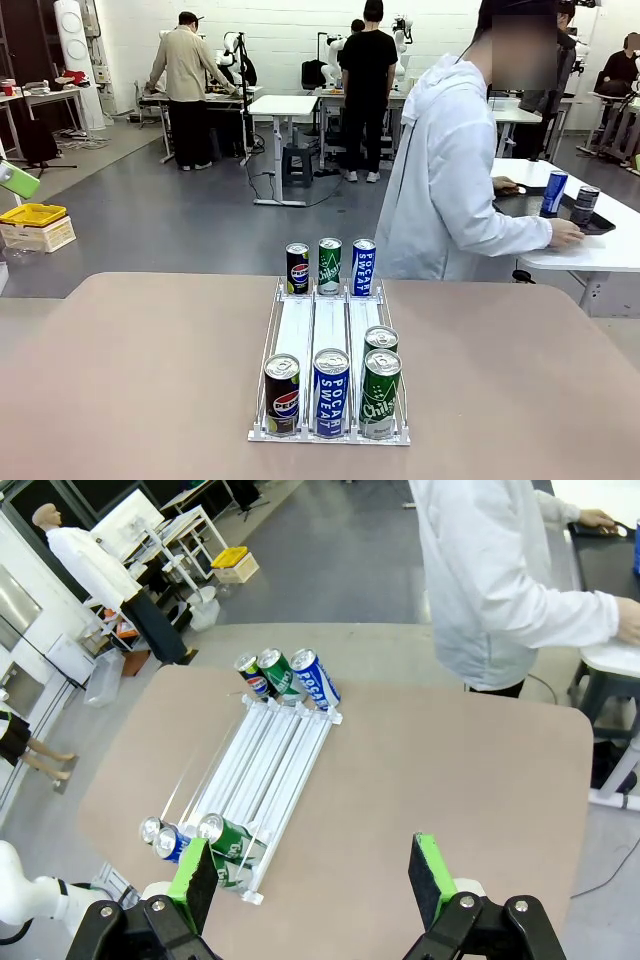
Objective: Retrieve and hand over the desired beverage to the person.
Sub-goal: Place the picked can on the Handle tray extended by the person.
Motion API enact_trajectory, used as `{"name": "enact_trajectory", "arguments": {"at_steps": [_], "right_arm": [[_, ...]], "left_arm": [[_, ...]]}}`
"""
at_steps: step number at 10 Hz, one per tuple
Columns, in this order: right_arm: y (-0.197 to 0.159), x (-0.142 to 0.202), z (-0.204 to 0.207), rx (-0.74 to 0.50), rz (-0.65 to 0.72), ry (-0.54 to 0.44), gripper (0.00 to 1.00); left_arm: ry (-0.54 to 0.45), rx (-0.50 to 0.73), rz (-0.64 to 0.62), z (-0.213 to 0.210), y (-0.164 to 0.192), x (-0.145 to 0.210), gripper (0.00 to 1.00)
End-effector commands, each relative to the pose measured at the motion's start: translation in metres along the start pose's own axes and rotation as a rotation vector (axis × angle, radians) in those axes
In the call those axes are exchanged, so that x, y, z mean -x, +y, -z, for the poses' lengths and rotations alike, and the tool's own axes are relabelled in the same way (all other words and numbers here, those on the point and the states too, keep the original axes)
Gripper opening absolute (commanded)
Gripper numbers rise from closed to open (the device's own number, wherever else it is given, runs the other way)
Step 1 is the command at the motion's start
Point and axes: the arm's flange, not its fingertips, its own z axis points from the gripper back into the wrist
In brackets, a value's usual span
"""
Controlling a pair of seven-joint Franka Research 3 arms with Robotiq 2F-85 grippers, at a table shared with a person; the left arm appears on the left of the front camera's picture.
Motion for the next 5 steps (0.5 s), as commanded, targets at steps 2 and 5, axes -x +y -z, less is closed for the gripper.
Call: {"name": "enact_trajectory", "arguments": {"at_steps": [2,5], "right_arm": [[-0.0012,-0.0010,0.0027,-0.031,-0.003,-0.007,1.00],[-0.0012,-0.0010,0.0027,-0.031,-0.003,-0.007,1.00]], "left_arm": [[0.009,0.002,0.003,0.0005,-0.0012,0.0029,1.00],[-0.110,0.110,-0.010,-0.0083,0.0055,-0.0034,1.00]]}}
